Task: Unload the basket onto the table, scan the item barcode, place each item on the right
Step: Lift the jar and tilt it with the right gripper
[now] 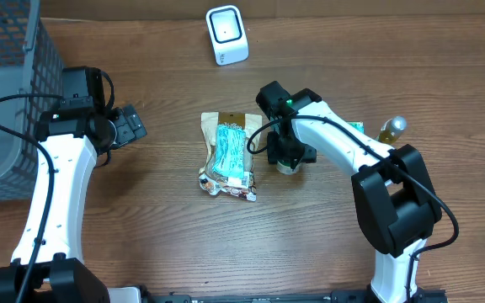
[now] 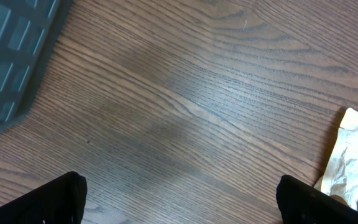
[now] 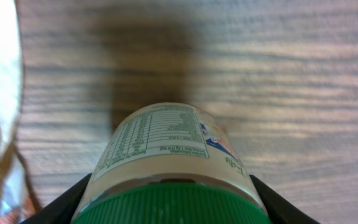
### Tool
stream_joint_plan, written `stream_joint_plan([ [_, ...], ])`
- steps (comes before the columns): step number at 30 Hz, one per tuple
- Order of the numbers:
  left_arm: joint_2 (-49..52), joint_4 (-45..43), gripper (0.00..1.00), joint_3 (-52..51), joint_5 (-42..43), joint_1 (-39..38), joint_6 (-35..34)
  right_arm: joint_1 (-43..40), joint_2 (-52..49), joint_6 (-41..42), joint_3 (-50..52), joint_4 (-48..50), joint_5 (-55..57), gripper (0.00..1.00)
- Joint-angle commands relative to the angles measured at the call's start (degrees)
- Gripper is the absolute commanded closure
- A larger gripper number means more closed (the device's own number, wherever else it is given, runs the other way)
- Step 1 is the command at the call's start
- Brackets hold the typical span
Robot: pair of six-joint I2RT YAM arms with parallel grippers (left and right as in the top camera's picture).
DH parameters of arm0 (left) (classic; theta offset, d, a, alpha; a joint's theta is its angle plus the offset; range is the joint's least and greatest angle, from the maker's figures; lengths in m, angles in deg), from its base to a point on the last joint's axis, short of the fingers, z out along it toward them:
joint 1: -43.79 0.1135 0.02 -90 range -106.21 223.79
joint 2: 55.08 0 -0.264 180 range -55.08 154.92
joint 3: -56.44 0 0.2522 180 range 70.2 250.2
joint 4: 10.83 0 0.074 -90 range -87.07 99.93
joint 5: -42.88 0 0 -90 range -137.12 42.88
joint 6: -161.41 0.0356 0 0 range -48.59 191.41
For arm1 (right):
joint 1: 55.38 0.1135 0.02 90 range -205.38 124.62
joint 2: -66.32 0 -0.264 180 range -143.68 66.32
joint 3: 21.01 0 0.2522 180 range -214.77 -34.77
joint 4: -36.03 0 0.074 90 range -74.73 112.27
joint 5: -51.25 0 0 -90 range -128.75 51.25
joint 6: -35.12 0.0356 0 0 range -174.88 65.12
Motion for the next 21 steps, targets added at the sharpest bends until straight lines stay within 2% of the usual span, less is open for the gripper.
stream_joint_plan([
  [1, -0.63, -0.09, 0.0, 0.52, -0.46, -0.15, 0.72, -0.17, 0.87, -0.04, -3.76, -3.04, 0.31, 0.62],
  [3, -0.63, -0.09, 0.0, 0.52, -0.46, -0.15, 0.72, -0.17, 0.87, -0.04, -6.4, -6.14, -0.87, 0.71],
  [8, -0.63, -0.07, 0.0, 0.52, -0.46, -0.15, 0.72, -0.17, 0.87, -0.04, -12.76, -12.81, -5.31, 0.71],
  [11, -0.63, -0.09, 0.0, 0.52, -0.46, -0.15, 0.72, -0.17, 0.87, -0.02, -15.39, -16.28, -9.11, 0.76],
  [21, -0.63, -0.07, 0.0, 0.52, -0.48, -0.15, 0.72, -0.17, 0.87, -0.04, -16.02, -23.32, -33.55, 0.78],
])
